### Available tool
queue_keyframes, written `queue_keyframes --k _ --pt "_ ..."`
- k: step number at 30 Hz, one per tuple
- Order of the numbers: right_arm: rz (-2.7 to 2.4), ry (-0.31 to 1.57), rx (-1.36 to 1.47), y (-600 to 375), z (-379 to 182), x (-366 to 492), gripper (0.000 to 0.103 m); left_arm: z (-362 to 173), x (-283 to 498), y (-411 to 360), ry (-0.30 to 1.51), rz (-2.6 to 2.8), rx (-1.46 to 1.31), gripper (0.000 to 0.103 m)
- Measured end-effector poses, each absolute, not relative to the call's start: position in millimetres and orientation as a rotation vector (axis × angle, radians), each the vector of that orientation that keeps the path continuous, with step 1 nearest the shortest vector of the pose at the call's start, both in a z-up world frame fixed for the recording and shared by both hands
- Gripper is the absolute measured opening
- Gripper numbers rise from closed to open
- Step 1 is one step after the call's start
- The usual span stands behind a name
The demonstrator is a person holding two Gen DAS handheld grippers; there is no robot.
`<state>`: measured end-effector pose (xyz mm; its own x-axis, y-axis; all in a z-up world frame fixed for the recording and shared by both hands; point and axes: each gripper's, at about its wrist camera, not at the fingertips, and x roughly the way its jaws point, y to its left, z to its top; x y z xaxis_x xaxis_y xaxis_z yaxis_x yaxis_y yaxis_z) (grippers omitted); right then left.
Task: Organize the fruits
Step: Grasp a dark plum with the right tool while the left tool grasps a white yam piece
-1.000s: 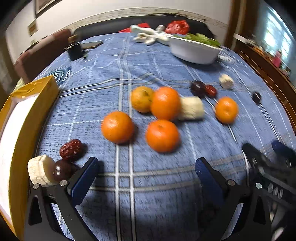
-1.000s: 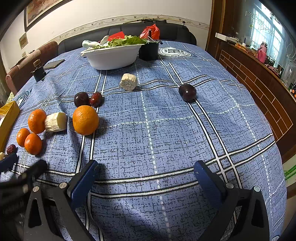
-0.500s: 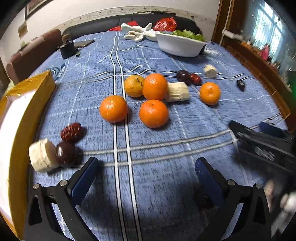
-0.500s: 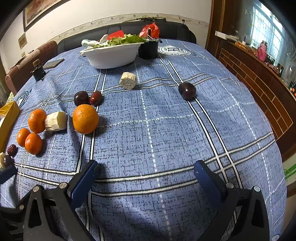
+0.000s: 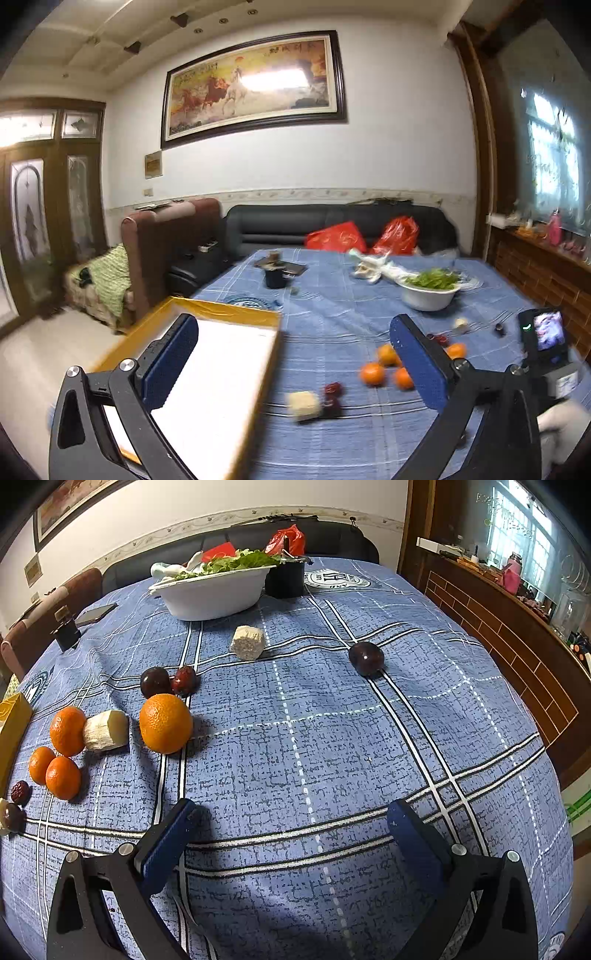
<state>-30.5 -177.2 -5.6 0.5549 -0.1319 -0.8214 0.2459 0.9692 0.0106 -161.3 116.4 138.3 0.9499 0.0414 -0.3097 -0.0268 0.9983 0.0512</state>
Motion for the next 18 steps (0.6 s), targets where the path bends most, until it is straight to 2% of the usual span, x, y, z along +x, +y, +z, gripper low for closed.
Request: queue_keyframes --k 2,4,6,7,8,12,18 --pt "-0.224 0.958 0.129 -176.9 -5.6 -30.4 0.103 132.7 -151.4 128.1 0.420 0.017 0.044 0.103" --pt "-0.225 0.961 0.127 -176.8 -5.3 -30.8 0.102 127.9 -153.9 148.3 0.428 0.023 -0.014 0.103" --pt "-0.249 0.938 0.125 -177.3 -1.0 -38.6 0.085 124.9 -158.1 165.4 0.413 0.030 -0.032 0.103" --pt "-0.246 0.917 0.131 -176.5 3.2 -46.2 0.071 123.8 -159.1 174.4 0.405 0.030 -0.044 0.103" --pt "-0.227 0.901 0.149 -175.9 7.1 -53.3 0.066 120.8 -159.9 180.2 0.403 0.034 -0.053 0.103" --pt "-0.063 0.835 0.241 -161.8 31.8 -75.5 0.062 106.2 -152.2 208.1 0.453 0.068 -0.116 0.103" --pt "0.134 0.857 0.138 -102.5 41.2 -72.4 0.061 86.2 -139.1 222.2 0.548 0.041 -0.178 0.103"
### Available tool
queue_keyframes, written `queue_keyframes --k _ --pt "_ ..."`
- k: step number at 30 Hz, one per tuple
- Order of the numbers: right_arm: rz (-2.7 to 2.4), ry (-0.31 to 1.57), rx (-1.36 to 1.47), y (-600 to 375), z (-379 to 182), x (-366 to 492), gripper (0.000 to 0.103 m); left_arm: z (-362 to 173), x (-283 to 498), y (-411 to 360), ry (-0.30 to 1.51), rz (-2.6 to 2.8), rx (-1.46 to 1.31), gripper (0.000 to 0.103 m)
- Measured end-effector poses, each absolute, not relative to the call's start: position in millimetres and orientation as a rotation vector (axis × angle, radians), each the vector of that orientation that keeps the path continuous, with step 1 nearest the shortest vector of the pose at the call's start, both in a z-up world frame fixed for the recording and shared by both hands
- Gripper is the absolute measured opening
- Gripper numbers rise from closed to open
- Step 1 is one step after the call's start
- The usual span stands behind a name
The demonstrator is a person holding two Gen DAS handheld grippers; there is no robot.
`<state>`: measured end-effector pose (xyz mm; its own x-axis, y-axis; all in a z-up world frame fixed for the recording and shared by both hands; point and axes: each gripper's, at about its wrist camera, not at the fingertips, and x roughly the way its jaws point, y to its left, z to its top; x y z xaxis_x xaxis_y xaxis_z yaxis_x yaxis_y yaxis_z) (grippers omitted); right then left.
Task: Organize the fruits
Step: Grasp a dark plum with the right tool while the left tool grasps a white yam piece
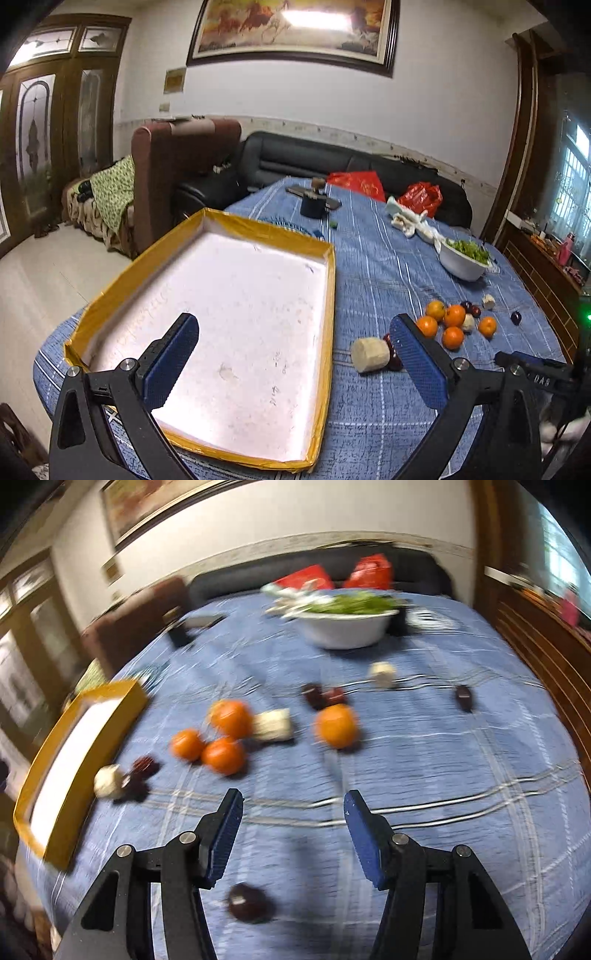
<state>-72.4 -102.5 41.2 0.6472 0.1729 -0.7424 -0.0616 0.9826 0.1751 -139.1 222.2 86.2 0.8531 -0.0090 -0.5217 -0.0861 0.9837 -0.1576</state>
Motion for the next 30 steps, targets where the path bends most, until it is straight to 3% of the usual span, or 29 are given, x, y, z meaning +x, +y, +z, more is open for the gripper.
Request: queue_keyframes --k 4,6,10,12,17,24,30 --pt "0.228 0.896 0.104 -80.8 33.0 -96.7 0.059 79.1 -136.2 215.4 0.586 -0.010 -0.146 0.103" --pt "0.241 0.914 0.079 -76.4 27.8 -108.4 0.049 75.1 -131.6 205.5 0.617 -0.088 -0.113 0.103" --pt "0.251 0.949 0.041 -76.1 17.3 -112.4 0.033 70.5 -118.6 169.6 0.694 -0.288 -0.008 0.072" --pt "0.256 0.948 0.038 -76.1 14.4 -111.3 0.030 66.3 -107.2 150.7 0.738 -0.348 0.073 0.062" --pt "0.277 0.918 0.054 -79.6 12.7 -107.7 0.029 56.3 -72.7 122.4 0.829 -0.393 0.256 0.062" --pt "0.331 0.919 0.190 -98.0 7.3 -103.3 0.029 18.5 -32.3 112.8 1.020 -0.419 0.290 0.062" --pt "0.373 0.931 0.242 -102.1 3.9 -101.5 0.030 21.3 -48.0 112.2 1.007 -0.450 0.307 0.061"
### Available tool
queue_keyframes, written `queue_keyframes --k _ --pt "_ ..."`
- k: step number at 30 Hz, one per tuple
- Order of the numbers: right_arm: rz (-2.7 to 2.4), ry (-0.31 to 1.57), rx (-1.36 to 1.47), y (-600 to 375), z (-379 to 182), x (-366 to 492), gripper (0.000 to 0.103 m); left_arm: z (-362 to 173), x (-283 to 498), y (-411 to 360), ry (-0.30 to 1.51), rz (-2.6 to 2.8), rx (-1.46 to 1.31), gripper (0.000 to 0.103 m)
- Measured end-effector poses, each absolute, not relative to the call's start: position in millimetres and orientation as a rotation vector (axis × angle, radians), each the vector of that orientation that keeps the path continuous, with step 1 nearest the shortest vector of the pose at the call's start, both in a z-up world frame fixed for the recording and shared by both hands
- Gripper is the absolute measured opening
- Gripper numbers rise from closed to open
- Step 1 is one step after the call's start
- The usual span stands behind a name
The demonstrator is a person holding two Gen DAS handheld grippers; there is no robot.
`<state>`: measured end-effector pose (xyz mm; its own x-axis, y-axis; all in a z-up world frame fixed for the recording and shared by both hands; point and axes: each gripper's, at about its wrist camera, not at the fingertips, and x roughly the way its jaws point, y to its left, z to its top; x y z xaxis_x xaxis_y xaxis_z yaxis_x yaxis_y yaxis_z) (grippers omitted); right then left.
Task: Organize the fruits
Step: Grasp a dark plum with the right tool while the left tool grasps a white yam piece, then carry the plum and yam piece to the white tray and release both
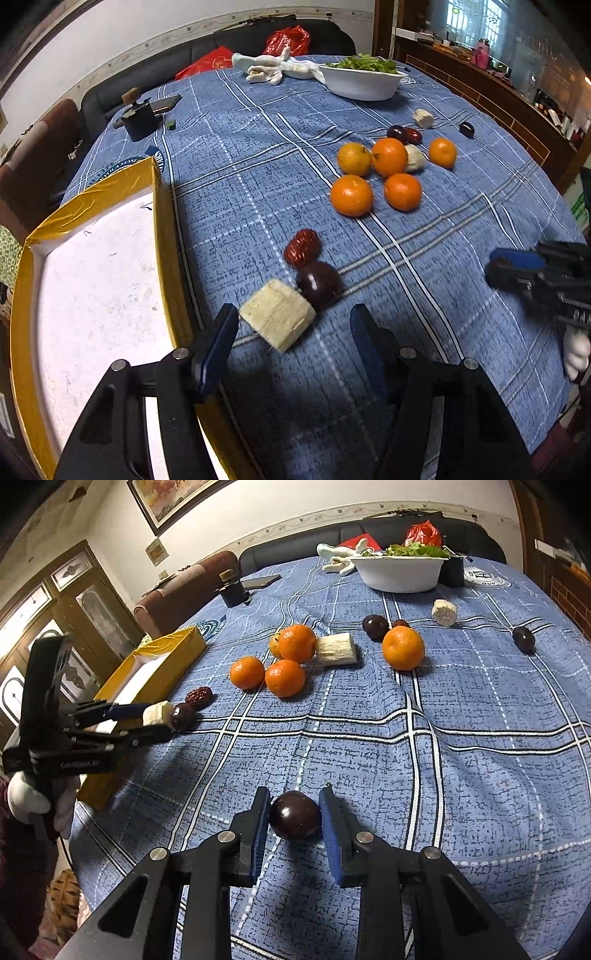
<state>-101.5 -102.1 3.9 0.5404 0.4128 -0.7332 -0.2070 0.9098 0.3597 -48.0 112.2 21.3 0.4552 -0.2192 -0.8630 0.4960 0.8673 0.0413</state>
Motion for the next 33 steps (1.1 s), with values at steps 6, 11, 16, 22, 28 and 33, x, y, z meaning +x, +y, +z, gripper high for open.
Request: queue_keyframes --k 6,11,16,22,28,33 --pt "0.379 0.931 0.260 -104.4 3.3 -101.4 0.030 13.3 -38.3 111.8 1.025 -0.396 0.311 0.060" --pt "0.351 0.938 0.189 -95.1 5.5 -105.9 0.030 10.7 -30.7 108.0 1.032 -0.330 0.264 0.058" --pt "0.319 0.928 0.131 -88.0 9.4 -115.0 0.028 16.9 -33.4 124.0 0.985 -0.296 0.125 0.045" --pt "0.331 0.868 0.100 -78.6 31.1 -128.7 0.028 46.7 -69.9 158.7 0.881 -0.303 -0.044 0.045" --pt "0.401 0.821 0.034 -40.3 52.8 -133.1 0.028 56.4 -98.0 194.6 0.838 -0.274 -0.152 0.046" --pt "0.419 0.858 0.027 -16.3 43.0 -124.2 0.028 48.6 -114.1 177.3 0.848 -0.345 -0.108 0.046"
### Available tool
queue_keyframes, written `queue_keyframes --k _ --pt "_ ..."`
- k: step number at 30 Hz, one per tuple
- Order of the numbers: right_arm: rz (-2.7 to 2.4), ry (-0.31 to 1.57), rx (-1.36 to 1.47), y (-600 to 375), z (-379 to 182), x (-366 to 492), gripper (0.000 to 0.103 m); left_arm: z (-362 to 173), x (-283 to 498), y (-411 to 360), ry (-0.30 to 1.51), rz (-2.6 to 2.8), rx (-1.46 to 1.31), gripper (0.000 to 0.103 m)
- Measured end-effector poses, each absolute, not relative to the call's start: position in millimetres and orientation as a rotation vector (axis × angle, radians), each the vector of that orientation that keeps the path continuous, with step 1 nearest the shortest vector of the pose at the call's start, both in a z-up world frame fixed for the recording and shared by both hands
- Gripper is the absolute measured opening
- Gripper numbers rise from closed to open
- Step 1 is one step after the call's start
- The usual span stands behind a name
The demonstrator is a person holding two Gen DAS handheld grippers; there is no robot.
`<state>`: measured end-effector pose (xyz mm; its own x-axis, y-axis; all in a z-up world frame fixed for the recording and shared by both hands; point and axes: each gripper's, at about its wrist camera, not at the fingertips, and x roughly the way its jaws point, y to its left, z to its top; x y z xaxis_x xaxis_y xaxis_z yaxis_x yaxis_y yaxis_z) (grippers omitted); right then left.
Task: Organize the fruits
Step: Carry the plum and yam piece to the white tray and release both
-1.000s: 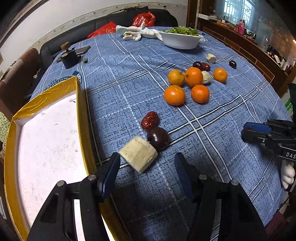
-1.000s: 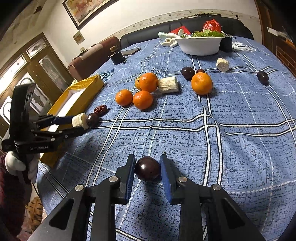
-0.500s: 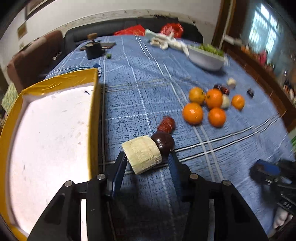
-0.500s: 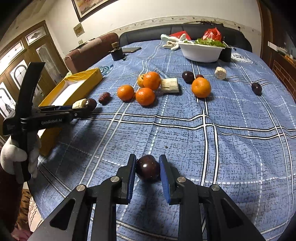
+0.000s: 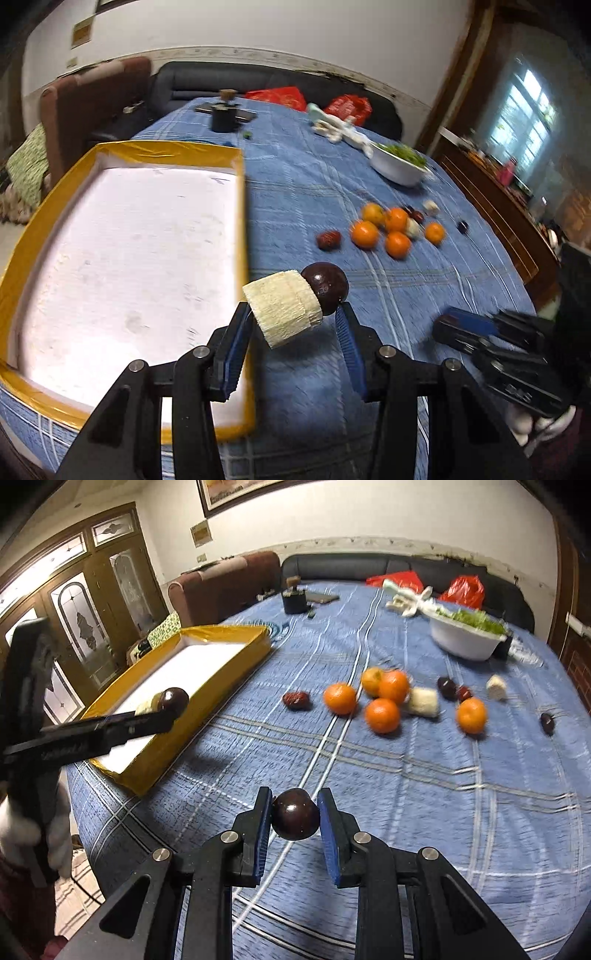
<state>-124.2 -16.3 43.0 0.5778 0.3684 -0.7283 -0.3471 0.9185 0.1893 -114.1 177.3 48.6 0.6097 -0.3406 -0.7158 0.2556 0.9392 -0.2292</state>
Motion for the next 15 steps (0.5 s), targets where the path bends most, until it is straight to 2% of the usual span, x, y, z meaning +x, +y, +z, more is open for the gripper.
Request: queue_keyframes --k 10,13,15 --pt "0.290 0.954 0.055 -38.5 19.7 -112.3 0.032 19.3 -128.4 127.9 0.897 -0.431 0.058 0.047" --pt "0.307 0.906 0.077 -38.2 31.2 -116.9 0.053 19.7 -129.8 126.5 0.893 -0.436 0.064 0.047" --pt "0.340 0.872 0.087 -33.0 39.5 -119.0 0.055 19.3 -130.0 128.2 0.894 -0.439 0.063 0.047"
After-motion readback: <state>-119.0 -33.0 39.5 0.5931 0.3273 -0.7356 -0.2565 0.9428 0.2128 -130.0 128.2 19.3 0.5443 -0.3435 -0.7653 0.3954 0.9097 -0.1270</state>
